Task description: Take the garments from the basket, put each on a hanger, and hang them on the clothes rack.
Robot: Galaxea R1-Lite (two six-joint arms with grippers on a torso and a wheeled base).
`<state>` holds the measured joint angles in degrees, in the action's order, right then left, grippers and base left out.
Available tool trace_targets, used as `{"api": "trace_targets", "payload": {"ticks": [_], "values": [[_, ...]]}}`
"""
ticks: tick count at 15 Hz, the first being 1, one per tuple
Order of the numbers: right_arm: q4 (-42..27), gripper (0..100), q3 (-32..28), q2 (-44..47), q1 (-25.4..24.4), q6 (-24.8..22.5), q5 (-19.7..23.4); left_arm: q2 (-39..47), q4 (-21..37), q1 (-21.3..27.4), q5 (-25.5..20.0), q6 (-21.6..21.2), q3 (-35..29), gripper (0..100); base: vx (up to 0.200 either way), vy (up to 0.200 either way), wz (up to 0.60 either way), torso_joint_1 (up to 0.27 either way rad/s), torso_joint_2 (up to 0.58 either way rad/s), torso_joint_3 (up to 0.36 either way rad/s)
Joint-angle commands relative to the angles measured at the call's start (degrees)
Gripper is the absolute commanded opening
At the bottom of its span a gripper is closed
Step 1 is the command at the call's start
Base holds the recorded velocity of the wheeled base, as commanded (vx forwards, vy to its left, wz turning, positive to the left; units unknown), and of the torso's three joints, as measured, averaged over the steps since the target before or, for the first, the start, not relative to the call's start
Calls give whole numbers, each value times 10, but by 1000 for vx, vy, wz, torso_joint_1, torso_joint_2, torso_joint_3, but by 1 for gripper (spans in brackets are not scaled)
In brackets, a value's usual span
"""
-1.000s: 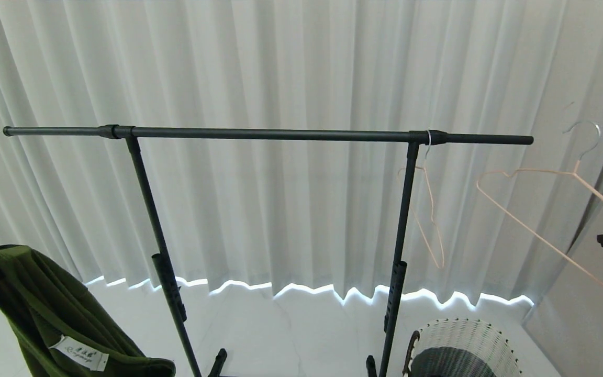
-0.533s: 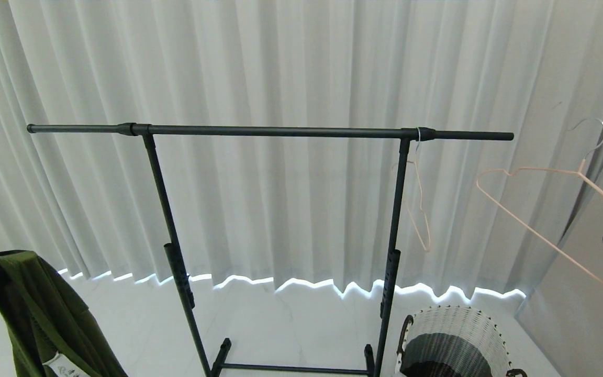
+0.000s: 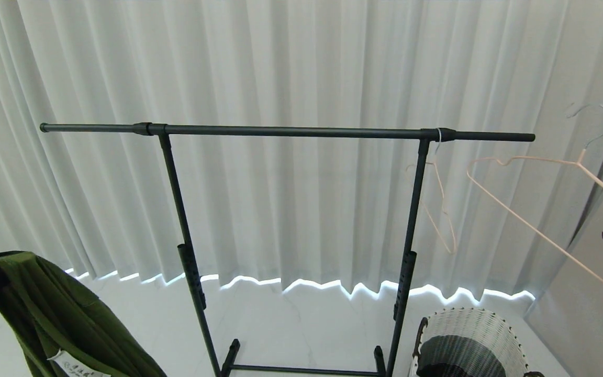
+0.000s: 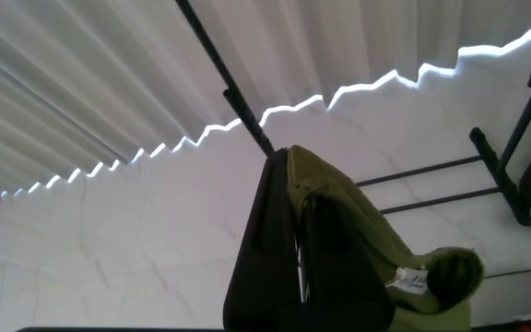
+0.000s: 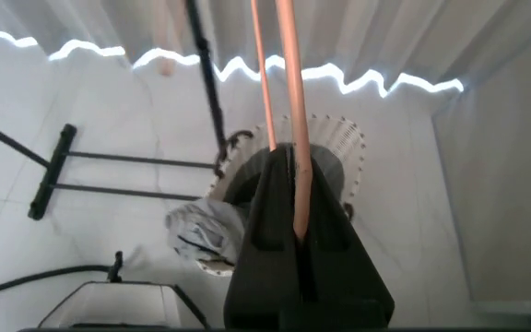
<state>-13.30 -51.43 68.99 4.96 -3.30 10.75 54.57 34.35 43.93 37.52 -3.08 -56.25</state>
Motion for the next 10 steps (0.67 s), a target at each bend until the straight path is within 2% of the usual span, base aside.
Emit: {"api": "trace_targets", "payload": {"ticks": [1,8,10], "values": [[0,0,0,-18,-14,0,1,0,0,0,0,0,0,0,0,200,0,-7,2,2],[-1,0,2,-30,-86,1,1,5,-1,0,0,1,3,0,0,200,0,3,1,4],[-1,0,12,-33,-126,1,1,5,-1,0,0,1,11,0,0,0,0,0,0,0]]}}
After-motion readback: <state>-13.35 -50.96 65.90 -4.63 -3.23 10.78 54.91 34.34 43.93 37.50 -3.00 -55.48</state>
